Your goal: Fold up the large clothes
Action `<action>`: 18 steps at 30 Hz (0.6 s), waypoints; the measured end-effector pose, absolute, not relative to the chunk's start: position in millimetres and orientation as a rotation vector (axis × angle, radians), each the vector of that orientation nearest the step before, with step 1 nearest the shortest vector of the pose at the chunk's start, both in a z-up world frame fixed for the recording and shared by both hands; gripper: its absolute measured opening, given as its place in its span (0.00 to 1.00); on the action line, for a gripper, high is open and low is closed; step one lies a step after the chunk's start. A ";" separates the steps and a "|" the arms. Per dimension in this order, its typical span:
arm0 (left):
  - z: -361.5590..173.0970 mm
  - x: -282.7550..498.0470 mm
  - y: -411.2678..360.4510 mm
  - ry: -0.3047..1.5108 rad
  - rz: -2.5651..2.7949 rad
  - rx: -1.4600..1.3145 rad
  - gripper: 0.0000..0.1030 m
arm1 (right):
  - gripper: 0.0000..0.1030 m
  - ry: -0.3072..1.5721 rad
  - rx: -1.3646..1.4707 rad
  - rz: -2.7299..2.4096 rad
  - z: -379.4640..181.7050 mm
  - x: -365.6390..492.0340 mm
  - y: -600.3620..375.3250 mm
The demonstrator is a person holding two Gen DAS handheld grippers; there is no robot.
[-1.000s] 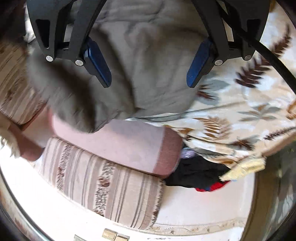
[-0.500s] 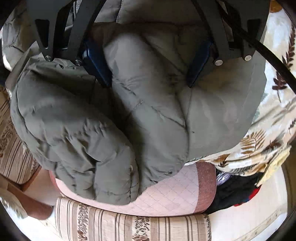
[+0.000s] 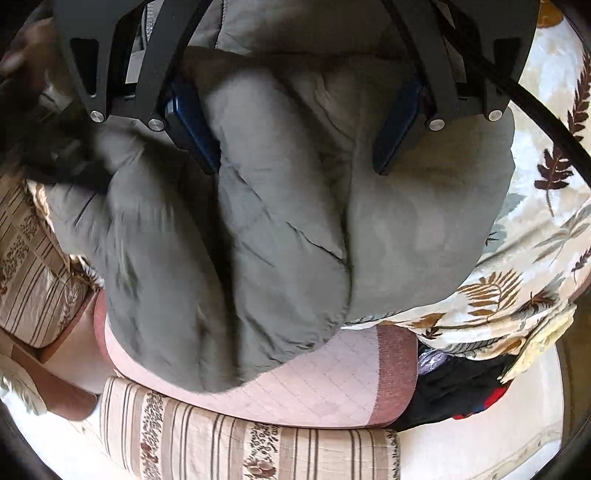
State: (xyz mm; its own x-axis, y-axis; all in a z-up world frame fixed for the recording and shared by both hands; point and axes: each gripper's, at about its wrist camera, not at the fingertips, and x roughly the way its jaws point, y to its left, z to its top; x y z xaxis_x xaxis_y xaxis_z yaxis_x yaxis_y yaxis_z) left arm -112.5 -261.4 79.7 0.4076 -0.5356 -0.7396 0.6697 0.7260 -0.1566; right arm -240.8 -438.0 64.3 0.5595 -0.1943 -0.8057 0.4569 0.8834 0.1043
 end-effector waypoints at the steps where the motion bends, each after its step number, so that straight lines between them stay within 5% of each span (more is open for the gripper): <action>1: 82.8 -110.9 -259.1 0.863 -0.768 0.148 0.81 | 0.42 0.891 0.289 -0.396 57.2 -242.9 -434.3; 18: 70.5 -115.4 -268.3 0.853 -0.732 0.235 0.81 | 0.38 0.840 0.239 -0.371 84.2 -282.2 -404.7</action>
State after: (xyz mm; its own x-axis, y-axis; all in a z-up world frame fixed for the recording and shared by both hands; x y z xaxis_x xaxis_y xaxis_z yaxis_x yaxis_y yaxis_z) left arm -115.4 -268.3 70.5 0.4348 -0.4916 -0.7545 0.6707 0.7359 -0.0929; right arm -282.2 -404.7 84.2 0.6095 -0.2245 -0.7603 0.4104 0.9099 0.0604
